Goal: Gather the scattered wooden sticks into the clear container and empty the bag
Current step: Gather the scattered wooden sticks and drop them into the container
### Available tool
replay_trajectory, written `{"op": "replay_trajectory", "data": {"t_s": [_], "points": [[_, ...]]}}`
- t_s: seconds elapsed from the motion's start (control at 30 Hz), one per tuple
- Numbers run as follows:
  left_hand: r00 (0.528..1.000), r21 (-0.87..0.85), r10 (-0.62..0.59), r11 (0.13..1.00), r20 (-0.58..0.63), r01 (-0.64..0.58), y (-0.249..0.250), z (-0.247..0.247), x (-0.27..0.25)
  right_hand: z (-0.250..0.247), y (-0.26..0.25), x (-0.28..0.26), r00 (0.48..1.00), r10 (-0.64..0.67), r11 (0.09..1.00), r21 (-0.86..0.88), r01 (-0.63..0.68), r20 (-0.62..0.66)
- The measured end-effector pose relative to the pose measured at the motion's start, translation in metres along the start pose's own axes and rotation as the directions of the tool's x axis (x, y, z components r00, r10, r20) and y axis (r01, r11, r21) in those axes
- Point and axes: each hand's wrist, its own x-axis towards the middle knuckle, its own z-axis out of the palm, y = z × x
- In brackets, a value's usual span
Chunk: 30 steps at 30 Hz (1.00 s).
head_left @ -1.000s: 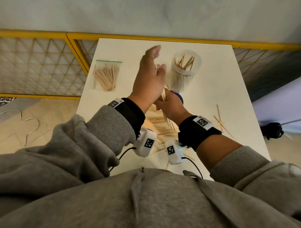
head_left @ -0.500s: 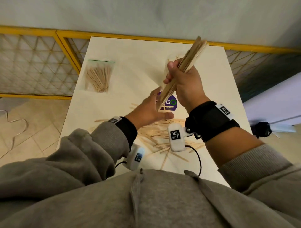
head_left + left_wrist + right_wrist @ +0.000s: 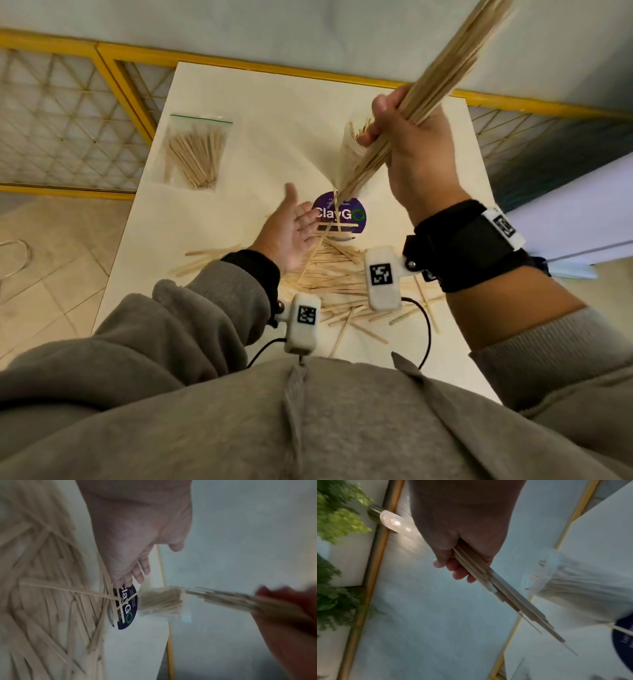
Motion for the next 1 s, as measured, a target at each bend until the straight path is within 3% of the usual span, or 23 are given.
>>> {"op": "replay_trajectory", "data": {"t_s": [0.07,0.13,0.3,0.47,0.57,0.67,0.73,0.83,0.9,1.0], "points": [[0.987,-0.233,-0.144,0.965,-0.072,0.124,-0.002,-0.005,0.008,0.006,-0.007,0.001,0.999,-0.026,1.0,0.011,0.026,0.038],[0.975,-0.287,-0.212,0.94,-0.07,0.184,-0.002,0.001,0.01,0.013,0.002,-0.005,0.996,0.009,1.0,-0.012,-0.008,0.086],[0.972,-0.249,-0.218,0.95,-0.091,0.189,0.008,0.026,0.001,0.014,0.042,-0.03,0.982,0.171,0.982,-0.091,-0.164,0.076],[0.967,-0.203,-0.241,0.954,-0.086,0.22,0.003,0.028,0.009,0.011,0.062,-0.038,0.966,0.252,0.951,-0.196,-0.237,0.054],[0.96,-0.105,-0.267,0.96,-0.084,0.258,-0.003,0.027,0.019,0.007,0.062,-0.03,0.967,0.256,0.936,-0.251,-0.247,0.004],[0.977,0.264,-0.172,0.943,-0.128,0.201,-0.002,0.022,0.034,-0.003,0.043,0.01,0.983,0.12,0.959,-0.24,-0.15,-0.136],[0.996,0.605,0.021,0.795,-0.082,0.033,0.001,0.018,0.049,-0.012,0.02,0.043,0.972,-0.017,0.98,-0.197,-0.03,-0.234],[0.955,0.895,0.276,0.389,0.113,-0.218,0.001,0.012,0.081,-0.026,-0.007,0.085,0.936,-0.195,0.974,-0.168,0.15,-0.294],[0.947,0.971,0.272,0.118,0.171,-0.209,-0.004,0.009,0.106,-0.033,0.0,0.103,0.928,-0.22,0.962,-0.223,0.156,-0.3],[0.965,0.972,0.181,-0.176,0.19,-0.158,-0.01,0.01,0.125,-0.045,0.035,0.114,0.969,-0.092,0.929,-0.371,0.001,-0.228]]}}
